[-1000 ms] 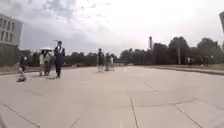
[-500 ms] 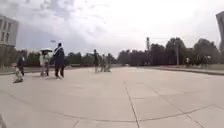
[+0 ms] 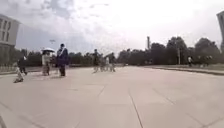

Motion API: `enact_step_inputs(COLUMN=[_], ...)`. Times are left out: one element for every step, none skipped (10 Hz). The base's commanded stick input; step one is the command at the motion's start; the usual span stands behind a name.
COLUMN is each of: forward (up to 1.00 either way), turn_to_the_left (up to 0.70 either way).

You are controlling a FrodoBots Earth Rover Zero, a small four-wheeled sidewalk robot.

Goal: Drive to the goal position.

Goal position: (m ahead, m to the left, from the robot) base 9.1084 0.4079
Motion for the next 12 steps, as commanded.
enact_step_inputs(forward=[0.7,0.7,0.7,0.7,0.7,0.7,0.7,0.7,0.7,0.7,0.7,0.7], turn_to_the_left=[0.1,0.18,0.22,0.27,0.19,0.0,0.0,0.0,0.0,0.0,0.0,0.0])
